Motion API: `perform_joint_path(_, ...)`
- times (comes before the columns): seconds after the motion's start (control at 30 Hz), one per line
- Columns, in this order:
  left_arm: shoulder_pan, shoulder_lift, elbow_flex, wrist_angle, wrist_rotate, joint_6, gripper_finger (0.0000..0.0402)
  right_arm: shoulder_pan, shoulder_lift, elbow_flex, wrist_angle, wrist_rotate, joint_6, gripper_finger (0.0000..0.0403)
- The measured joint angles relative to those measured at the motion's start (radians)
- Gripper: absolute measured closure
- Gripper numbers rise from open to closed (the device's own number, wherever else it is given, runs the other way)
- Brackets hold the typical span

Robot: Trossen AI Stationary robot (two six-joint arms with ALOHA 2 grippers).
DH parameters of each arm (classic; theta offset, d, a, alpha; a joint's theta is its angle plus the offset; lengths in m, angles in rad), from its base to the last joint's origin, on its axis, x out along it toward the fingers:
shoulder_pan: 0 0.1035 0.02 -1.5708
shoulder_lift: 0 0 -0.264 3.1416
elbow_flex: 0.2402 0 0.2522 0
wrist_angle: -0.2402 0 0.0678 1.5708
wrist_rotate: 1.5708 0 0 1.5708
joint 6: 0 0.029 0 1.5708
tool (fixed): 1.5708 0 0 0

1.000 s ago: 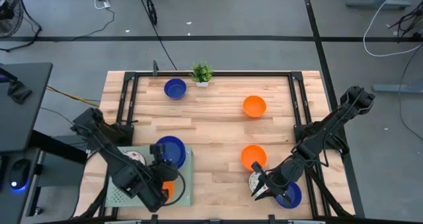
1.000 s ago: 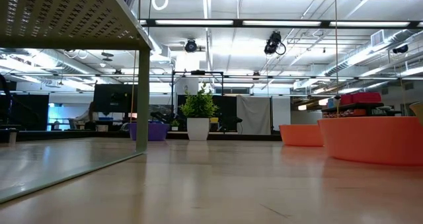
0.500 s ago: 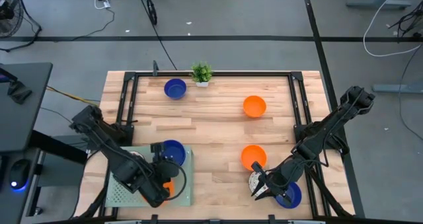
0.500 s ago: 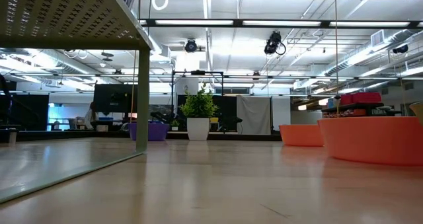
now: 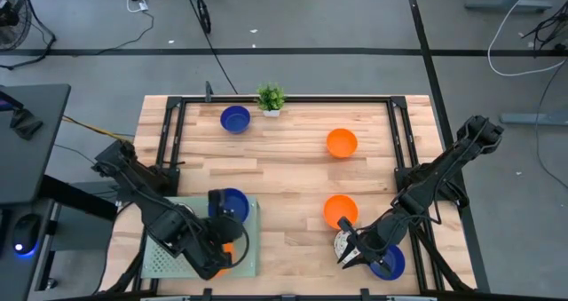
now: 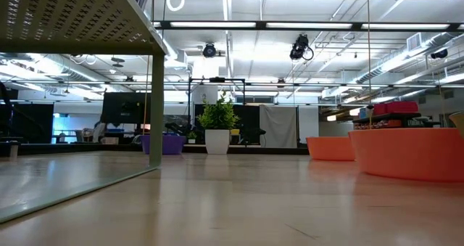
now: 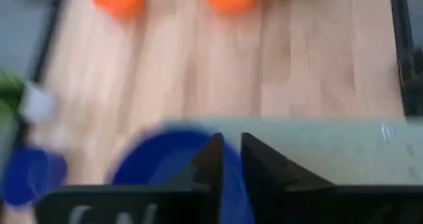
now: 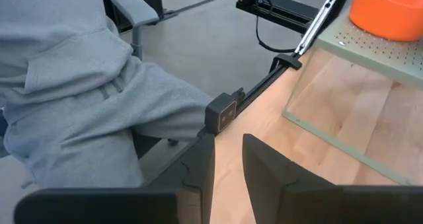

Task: Pick & Place Mini bowls
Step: Stack the orange bowl on top of the orange bowl on the shelf

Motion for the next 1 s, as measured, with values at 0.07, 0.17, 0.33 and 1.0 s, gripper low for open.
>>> perform_joint_path(0.07, 0.008, 0.006, 0.000, 0.099, -0.078, 0.103, 0.0377, 0.000, -0.003, 0.000, -0.013, 0.027, 0.039, 0.0324)
perform_joint_path(0.17, 0.044, 0.018, 0.000, 0.282, -0.098, 0.303, 0.0395, 0.003, -0.027, 0.000, -0.062, 0.091, 0.102, 0.0324)
perform_joint_path(0.33, 0.167, 0.045, 0.001, 0.541, 0.174, 0.630, 0.0384, 0.009, -0.078, 0.000, -0.225, 0.184, 0.217, 0.0324)
perform_joint_path(1.0, 0.737, 0.441, 0.000, 1.163, 0.803, 0.865, 0.0384, 0.239, -0.113, 0.000, -0.553, 0.316, 0.654, 0.0324)
